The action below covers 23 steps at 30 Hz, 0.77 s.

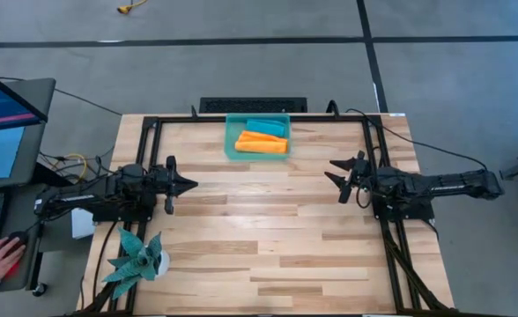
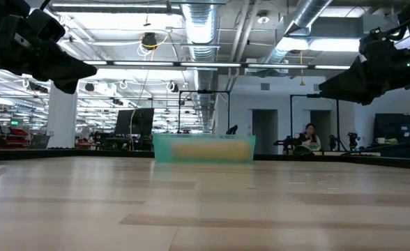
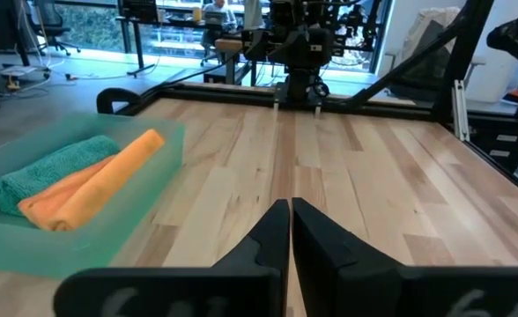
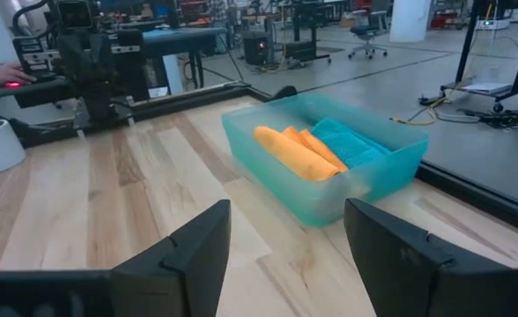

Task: Roll microfiber towels into tight, uniform cylinder then place into a basket
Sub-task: Return to Home Position

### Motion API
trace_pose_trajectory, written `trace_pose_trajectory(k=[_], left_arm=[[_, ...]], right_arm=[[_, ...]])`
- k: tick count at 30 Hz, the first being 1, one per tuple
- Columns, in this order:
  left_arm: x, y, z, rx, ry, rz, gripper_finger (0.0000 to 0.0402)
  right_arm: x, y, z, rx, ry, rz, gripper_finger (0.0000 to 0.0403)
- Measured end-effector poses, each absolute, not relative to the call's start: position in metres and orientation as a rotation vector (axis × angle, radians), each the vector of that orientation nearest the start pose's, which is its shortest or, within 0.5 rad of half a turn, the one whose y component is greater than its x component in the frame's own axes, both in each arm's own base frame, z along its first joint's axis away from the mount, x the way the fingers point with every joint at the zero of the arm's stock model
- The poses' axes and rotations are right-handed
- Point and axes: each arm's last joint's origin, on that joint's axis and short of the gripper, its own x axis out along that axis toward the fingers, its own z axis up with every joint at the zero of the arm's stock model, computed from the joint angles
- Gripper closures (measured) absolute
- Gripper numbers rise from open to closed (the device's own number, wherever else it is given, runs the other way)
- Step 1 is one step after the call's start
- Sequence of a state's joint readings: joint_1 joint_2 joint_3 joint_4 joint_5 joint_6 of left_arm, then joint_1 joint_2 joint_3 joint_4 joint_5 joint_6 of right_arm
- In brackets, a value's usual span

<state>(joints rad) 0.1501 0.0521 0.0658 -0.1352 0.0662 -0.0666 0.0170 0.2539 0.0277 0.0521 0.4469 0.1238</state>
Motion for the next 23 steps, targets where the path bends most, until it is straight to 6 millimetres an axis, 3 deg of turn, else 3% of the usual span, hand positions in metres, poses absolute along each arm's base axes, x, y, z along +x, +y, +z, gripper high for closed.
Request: trace_pose_trajectory(k=[23], left_arm=[[0.0957,0.0129,0.1683,-0.085,0.121,0.101,0.0395]], right_arm=[[0.1092,-0.0107,0.1566,0.08,0.149,-0.439,0.0159]])
